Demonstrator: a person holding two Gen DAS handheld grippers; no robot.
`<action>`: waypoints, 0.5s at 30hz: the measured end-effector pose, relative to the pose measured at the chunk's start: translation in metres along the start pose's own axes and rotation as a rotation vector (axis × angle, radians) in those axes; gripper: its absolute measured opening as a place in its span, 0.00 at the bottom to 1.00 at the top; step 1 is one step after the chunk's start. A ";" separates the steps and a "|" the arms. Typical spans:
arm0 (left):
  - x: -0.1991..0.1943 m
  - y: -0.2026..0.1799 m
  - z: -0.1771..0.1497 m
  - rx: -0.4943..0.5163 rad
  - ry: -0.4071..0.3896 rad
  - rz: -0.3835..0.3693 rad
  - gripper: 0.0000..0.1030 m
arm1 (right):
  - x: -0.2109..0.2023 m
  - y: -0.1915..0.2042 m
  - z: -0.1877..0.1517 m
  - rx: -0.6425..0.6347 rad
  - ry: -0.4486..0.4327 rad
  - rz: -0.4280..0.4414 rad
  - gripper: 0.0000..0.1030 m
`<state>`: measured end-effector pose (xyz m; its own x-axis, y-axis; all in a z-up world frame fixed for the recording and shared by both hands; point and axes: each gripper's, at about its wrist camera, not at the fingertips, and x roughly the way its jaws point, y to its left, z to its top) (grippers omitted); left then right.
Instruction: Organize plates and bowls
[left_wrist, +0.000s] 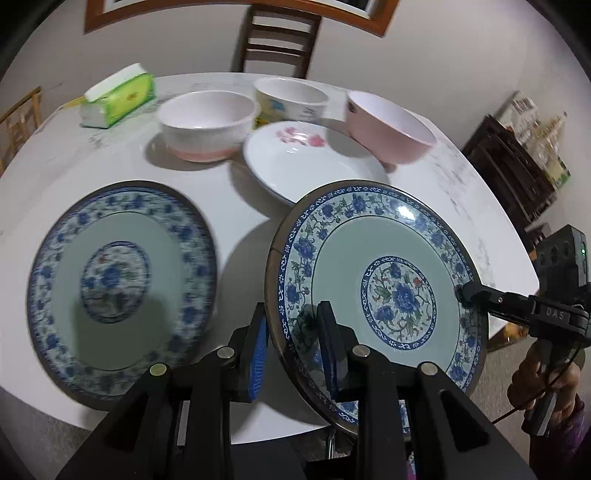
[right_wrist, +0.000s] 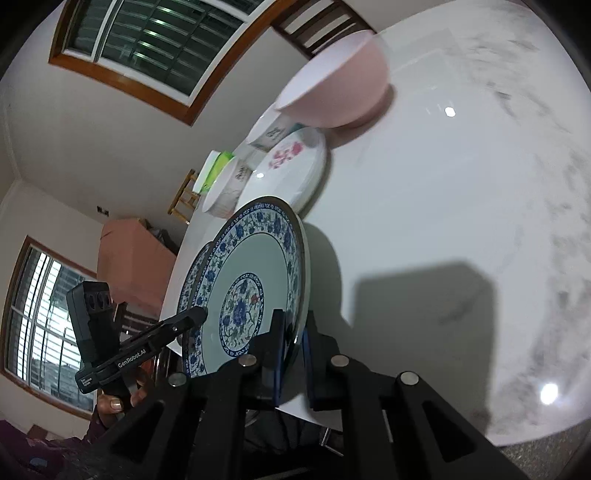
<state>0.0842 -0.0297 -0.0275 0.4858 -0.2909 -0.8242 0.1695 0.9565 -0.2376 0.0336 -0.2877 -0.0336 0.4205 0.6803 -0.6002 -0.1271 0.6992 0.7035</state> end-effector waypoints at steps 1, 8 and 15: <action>-0.003 0.005 0.000 -0.008 -0.005 0.008 0.22 | 0.005 0.005 0.002 -0.009 0.008 0.006 0.09; -0.022 0.041 -0.003 -0.070 -0.038 0.063 0.23 | 0.044 0.033 0.014 -0.046 0.062 0.036 0.09; -0.036 0.078 -0.007 -0.144 -0.060 0.113 0.24 | 0.083 0.064 0.022 -0.097 0.108 0.056 0.09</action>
<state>0.0739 0.0556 -0.0205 0.5462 -0.1781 -0.8185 -0.0116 0.9754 -0.2200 0.0800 -0.1913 -0.0298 0.3122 0.7347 -0.6023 -0.2361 0.6741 0.6999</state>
